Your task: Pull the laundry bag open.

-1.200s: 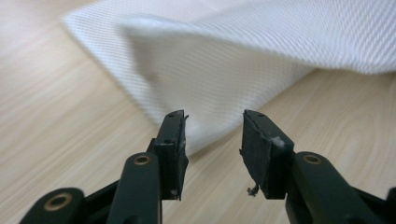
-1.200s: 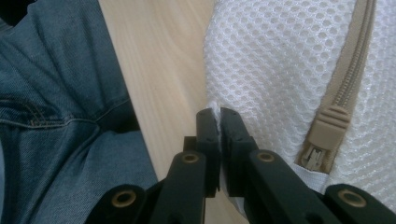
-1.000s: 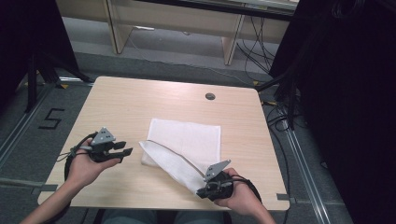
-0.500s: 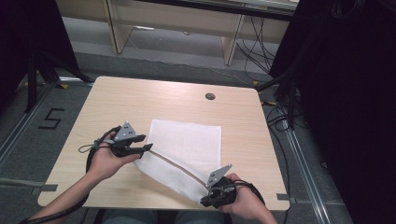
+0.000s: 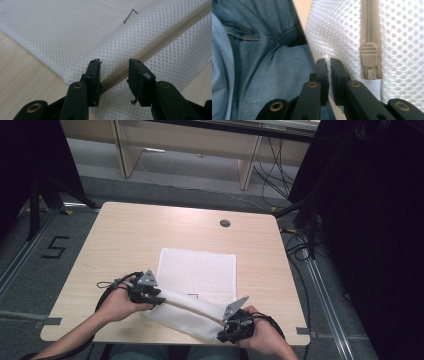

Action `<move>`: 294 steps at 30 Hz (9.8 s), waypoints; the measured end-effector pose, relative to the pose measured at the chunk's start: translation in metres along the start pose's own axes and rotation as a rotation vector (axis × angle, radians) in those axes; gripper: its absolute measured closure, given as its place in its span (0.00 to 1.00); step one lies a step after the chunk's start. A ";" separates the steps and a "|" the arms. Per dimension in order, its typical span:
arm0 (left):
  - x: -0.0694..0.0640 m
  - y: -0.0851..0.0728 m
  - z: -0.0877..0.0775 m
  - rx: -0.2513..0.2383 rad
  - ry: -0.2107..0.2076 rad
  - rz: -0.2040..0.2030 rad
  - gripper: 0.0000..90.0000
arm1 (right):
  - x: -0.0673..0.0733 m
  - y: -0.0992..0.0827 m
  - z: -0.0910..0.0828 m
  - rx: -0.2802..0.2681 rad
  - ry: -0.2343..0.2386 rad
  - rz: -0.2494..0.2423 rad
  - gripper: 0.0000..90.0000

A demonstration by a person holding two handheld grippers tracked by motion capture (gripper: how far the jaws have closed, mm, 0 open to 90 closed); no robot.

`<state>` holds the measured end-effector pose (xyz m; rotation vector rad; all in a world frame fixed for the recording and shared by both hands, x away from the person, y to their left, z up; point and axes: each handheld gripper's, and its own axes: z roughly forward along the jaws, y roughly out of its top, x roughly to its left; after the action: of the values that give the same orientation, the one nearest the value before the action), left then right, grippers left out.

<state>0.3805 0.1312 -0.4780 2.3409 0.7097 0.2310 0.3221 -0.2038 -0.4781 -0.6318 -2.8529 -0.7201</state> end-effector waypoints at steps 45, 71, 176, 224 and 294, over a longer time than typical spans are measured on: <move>-0.016 -0.003 0.014 0.141 -0.083 0.058 0.80 | -0.053 0.027 -0.006 -0.060 -0.285 0.324 0.98; 0.023 -0.001 0.026 0.080 0.120 0.037 0.84 | -0.080 0.052 0.013 -0.092 -0.361 0.372 0.95; -0.080 0.093 0.111 0.005 -0.235 0.224 0.84 | -0.046 0.023 0.007 -0.082 -0.283 0.435 1.00; -0.081 0.096 0.098 0.000 -0.228 0.190 0.91 | -0.044 0.024 0.008 -0.080 -0.310 0.370 1.00; -0.069 0.084 0.072 -0.017 -0.216 0.189 0.91 | -0.045 0.023 0.008 -0.089 -0.300 0.372 1.00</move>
<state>0.3828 0.0010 -0.4764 2.3722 0.3811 0.0646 0.3721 -0.1976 -0.4855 -1.3424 -2.8370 -0.7432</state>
